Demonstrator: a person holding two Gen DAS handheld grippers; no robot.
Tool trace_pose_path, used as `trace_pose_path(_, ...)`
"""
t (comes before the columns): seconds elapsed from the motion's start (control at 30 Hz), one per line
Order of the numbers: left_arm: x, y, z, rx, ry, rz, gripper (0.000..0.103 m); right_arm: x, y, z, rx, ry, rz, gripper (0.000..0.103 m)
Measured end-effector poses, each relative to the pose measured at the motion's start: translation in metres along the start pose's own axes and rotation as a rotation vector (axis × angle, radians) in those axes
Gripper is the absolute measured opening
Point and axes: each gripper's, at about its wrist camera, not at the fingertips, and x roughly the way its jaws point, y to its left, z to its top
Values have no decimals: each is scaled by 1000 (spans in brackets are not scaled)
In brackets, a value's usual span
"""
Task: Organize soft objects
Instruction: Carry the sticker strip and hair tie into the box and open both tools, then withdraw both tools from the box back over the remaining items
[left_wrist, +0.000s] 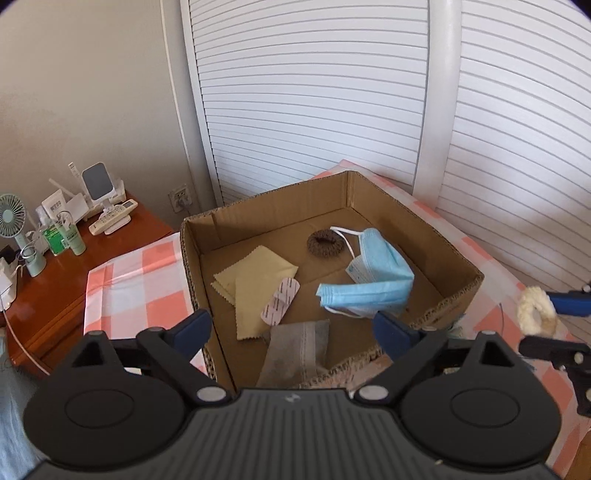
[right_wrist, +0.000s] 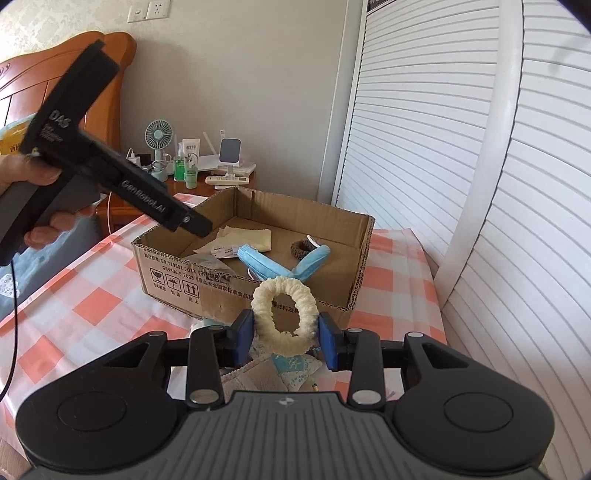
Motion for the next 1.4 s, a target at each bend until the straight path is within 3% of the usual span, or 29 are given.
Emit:
trace_pose_path(0.17, -33, -9, -28, -62, -34, 22, 102, 7, 0, 7, 19, 5, 8, 42)
trace_pose_path(0.4, -56, -20, -60, -82, -67, 136, 102, 23, 0, 25, 31, 10, 17, 42)
trace_pose_path(0.6, -62, -19, -74, -87, -64, 115, 102, 52, 4, 60, -11, -5, 5, 42)
trace_pose_path(0.8, -63, -13, -81, -89, -64, 153, 102, 95, 9, 96, -31, 16, 1, 43)
trace_pose_path(0.87, -64, -9, -83, -100, -72, 141, 102, 112, 10, 106, -25, 26, 0, 47)
trace_pose_path(0.9, -64, -8, -83, -104, -76, 133, 102, 121, 10, 110, -24, 34, -4, 55)
trace_pose_path(0.93, -64, -6, -84, -107, -78, 127, 102, 128, 11, 113, -22, 41, -12, 71)
trace_pose_path(1.0, -62, -5, -83, -114, -74, 120, 102, 138, 12, 115, -14, 49, -28, 95)
trace_pose_path(1.03, -60, -5, -83, -115, -72, 120, 102, 141, 13, 115, -8, 53, -29, 100)
trace_pose_path(1.4, -56, -18, -79, -101, -39, 98, 102, 99, 11, 91, 75, 52, -35, 103)
